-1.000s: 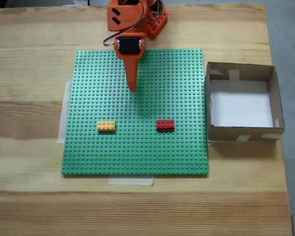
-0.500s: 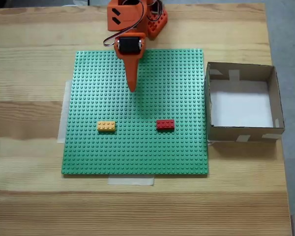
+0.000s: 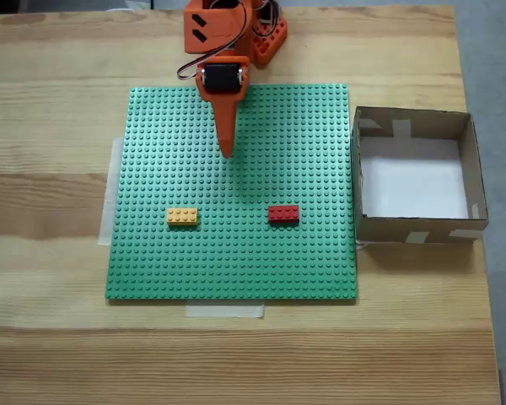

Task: Pick the red lego block and put it in the box.

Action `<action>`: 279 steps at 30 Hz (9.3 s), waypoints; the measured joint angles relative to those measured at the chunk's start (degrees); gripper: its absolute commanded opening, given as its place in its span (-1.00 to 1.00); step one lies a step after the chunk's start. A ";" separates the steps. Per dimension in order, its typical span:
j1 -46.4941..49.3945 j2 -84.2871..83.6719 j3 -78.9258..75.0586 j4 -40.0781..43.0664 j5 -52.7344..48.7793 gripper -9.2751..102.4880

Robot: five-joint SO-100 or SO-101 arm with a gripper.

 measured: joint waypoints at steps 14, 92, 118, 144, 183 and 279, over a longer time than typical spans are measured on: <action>0.00 0.00 0.00 0.00 -0.09 -0.85; 0.00 -14.15 -10.55 3.43 2.81 -0.85; -7.73 -52.03 -44.65 19.07 6.06 -0.54; -10.72 -80.95 -74.09 28.83 6.50 -0.53; -14.41 -111.27 -98.17 34.45 14.50 -0.37; -14.68 -109.42 -94.57 31.90 7.12 -0.85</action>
